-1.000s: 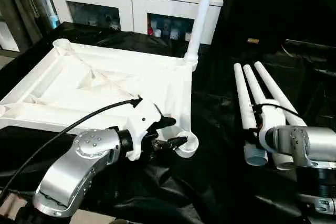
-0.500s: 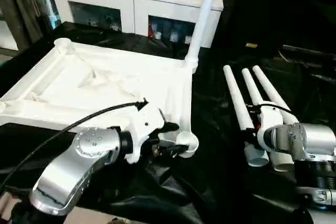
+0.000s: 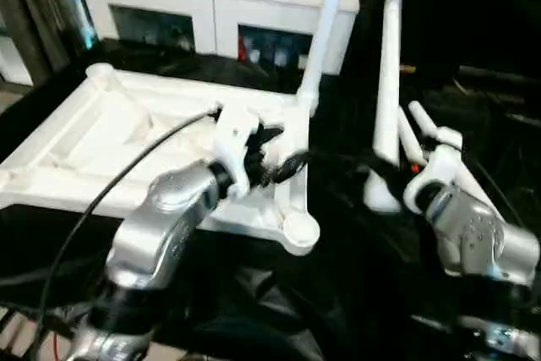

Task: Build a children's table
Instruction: Pick table leg

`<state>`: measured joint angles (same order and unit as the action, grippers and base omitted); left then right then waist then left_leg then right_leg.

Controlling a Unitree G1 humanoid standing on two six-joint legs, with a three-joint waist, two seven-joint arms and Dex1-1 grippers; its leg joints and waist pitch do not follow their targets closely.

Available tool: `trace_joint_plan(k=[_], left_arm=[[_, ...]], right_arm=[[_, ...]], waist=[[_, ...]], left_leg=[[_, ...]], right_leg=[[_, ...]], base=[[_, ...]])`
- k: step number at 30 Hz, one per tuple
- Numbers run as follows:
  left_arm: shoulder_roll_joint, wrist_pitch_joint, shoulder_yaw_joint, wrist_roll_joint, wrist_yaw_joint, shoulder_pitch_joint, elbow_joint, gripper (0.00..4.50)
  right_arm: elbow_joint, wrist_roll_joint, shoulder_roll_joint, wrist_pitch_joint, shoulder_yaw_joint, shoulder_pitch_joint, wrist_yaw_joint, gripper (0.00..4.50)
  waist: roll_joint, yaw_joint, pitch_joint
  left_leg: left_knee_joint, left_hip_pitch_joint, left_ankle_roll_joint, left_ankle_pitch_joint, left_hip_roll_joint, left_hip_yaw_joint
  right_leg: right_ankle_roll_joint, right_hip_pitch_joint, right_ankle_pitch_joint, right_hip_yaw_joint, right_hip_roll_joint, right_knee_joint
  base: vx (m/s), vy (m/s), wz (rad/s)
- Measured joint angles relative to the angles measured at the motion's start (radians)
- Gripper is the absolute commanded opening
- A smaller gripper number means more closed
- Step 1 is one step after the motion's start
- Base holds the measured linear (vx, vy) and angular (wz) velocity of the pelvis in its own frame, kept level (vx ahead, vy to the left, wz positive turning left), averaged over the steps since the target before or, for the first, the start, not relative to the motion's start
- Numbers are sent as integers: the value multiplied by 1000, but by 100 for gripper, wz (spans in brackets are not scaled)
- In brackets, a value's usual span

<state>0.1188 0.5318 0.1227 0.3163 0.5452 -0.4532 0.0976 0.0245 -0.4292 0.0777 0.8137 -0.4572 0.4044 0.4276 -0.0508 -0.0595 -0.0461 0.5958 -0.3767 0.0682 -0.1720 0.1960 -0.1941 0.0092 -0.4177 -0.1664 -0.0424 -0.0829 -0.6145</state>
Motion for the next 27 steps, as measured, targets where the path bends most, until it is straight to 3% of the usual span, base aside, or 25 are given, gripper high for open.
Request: trace_joint_plan(k=[3, 5, 11, 21, 27], left_arm=[[-63, 22, -44, 72, -18, -69, -33, 419], [-110, 82, -86, 155, -14, -113, -42, 435], [-166, 184, -147, 283, -7, -155, -75, 450], [-181, 228, -169, 306, -53, -175, -95, 450], [-180, 237, -220, 317, -103, -193, -119, 382]], right_arm=[[-93, -91, -19, 8, -2, -16, 109, 188], [-151, -130, -10, 7, 40, -49, 188, 188], [-172, -157, 7, -11, 170, -110, 281, 188], [-217, -154, 62, -38, 311, -144, 394, 188], [-214, -154, 74, -60, 336, -144, 399, 188]], waist=[[0, -4, 0], [0, -10, 0], [1, -19, -1], [0, -31, -2], [0, -32, -2]], left_leg=[[0, -1, -1, 0, 0, 0], [1, -1, -1, 0, 1, 0], [1, -1, -1, 0, 1, 0], [1, -1, -1, 0, 0, 1], [1, -5, -1, 0, 0, 3]], right_leg=[[-1, 0, 1, 0, 0, 2], [-1, 1, 0, -1, 0, 3], [0, 1, 0, -1, 0, 4], [4, 2, -2, -2, 0, 4], [4, 1, -2, -3, 0, 4]], base=[[0, 0, 0], [0, 0, 0], [0, 0, 0], [0, 0, 0], [0, 0, 0]])
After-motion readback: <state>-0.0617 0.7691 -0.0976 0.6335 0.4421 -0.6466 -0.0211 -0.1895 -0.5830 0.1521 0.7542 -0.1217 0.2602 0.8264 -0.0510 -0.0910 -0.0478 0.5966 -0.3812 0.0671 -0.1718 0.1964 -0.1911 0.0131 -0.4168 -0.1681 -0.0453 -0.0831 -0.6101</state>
